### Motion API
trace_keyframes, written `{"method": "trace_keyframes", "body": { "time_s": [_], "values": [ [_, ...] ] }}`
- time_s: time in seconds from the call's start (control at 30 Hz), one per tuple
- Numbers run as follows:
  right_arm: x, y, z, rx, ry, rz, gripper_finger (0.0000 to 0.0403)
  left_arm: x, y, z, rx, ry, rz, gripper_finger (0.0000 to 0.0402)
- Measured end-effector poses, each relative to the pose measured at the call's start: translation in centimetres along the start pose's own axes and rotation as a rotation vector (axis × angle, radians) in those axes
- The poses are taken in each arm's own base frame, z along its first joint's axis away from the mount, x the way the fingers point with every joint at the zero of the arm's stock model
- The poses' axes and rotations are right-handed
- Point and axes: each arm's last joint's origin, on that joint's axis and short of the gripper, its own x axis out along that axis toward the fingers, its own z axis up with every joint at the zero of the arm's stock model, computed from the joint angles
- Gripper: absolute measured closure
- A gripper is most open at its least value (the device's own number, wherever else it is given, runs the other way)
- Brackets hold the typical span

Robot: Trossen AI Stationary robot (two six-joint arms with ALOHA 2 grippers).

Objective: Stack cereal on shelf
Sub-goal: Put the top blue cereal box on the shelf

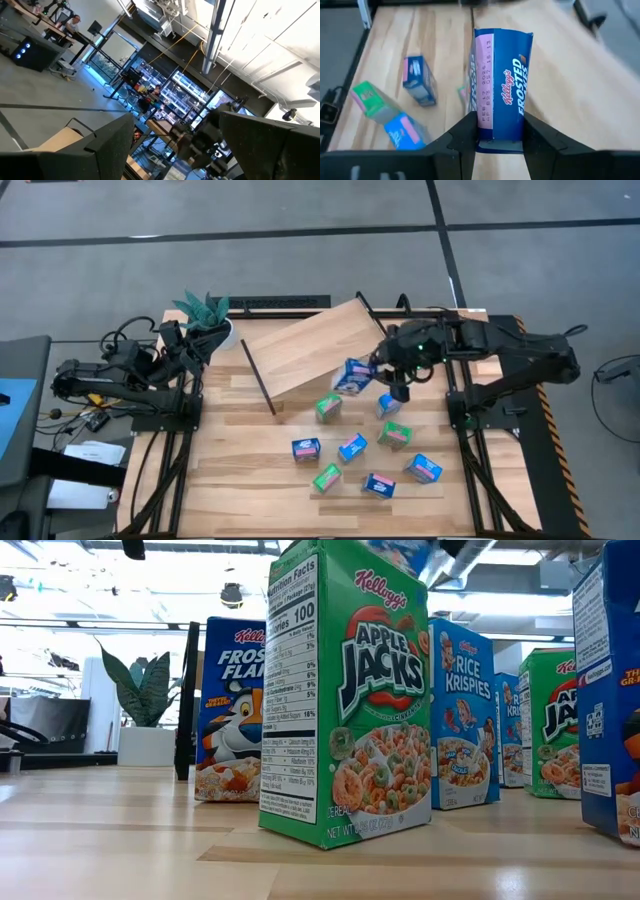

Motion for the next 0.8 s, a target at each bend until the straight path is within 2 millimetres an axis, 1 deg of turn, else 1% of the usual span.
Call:
{"method": "trace_keyframes", "body": {
  "time_s": [0.1,0.17,0.3,0.47,0.6,0.8],
  "values": [
    [0.4,-0.4,2.0,-0.063,-0.040,-0.013,0.0247,0.0,0.0,0.0,0.000,0.000,0.000,0.0119],
    [1.3,-0.8,3.0,-0.126,-0.031,-0.023,0.0245,0.0,0.0,0.0,0.001,0.002,0.001,0.0119],
    [3.7,-1.2,5.1,-0.261,-0.024,-0.015,0.0244,0.0,0.0,0.0,0.002,0.002,0.001,0.0119],
    [6.9,-1.9,7.3,-0.384,-0.019,0.016,0.0244,0.0,0.0,0.0,0.003,0.003,0.002,0.0119],
    [9.5,-2.3,8.5,-0.472,0.015,0.033,0.0244,0.0,0.0,0.0,0.003,0.004,0.002,0.0119],
    [12.4,-2.5,9.3,-0.597,0.081,0.059,0.0244,0.0,0.0,-0.1,0.005,0.005,0.003,0.0119]
  ]
}}
